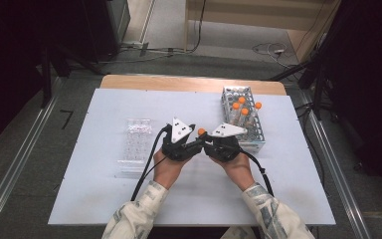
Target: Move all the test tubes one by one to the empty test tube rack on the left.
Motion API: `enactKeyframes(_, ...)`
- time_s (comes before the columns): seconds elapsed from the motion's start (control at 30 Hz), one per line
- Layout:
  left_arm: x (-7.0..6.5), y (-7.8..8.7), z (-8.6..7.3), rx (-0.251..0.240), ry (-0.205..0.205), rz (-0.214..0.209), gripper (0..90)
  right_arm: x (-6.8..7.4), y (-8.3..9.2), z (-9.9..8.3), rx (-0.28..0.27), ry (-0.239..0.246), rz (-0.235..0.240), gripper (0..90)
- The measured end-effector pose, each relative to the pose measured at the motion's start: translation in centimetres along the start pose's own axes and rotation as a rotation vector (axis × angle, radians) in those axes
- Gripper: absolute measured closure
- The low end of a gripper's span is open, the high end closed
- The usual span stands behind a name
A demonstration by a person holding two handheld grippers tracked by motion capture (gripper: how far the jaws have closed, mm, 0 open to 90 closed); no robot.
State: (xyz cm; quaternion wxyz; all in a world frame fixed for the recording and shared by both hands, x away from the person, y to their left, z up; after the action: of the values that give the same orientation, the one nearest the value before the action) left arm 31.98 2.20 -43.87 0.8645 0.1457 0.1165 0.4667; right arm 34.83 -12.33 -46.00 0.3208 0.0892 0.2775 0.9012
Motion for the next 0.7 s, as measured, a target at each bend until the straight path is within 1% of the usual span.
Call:
enactKeyframes(0.1, -0.13, -0.14, -0.04, 0.007, -0.003, -0.003, 58.6, 0.13, 0.04, 0.04, -0.001, 0.005, 0.003, 71.8)
enactKeyframes(0.13, -0.17, -0.17, -0.05, 0.009, -0.006, -0.001, 58.6, 0.13, 0.04, 0.04, -0.001, 0.005, 0.003, 71.8)
enactKeyframes(0.17, -0.21, -0.21, -0.06, 0.006, -0.003, 0.001, 62.3, 0.20, 0.03, 0.05, -0.002, 0.004, 0.007, 71.7)
enactKeyframes(0.33, -0.25, -0.31, -0.09, 0.010, -0.019, 0.006, 68.5, 0.33, -0.04, 0.03, 0.002, 0.004, 0.010, 71.7)
enactKeyframes(0.63, -0.20, -0.30, -0.08, 0.010, -0.017, 0.008, 69.6, 0.33, -0.07, 0.01, 0.001, 0.002, 0.012, 71.6)
enactKeyframes(0.7, -0.20, -0.30, -0.08, 0.009, -0.018, 0.009, 69.8, 0.32, -0.07, 0.00, 0.001, 0.003, 0.016, 69.9)
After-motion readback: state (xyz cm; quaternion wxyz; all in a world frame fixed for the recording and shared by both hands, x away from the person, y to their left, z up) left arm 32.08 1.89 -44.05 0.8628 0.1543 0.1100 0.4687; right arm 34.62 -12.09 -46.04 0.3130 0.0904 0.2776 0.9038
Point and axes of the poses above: each handheld gripper's, and its own axes: y roughly backward along the jaws, z roughly out of its top, x roughly to its left, the point moved 2 cm from there along -y, roughly forward along the jaws, and after that the axes turned 1 degree about z, right-handed, at the moved point
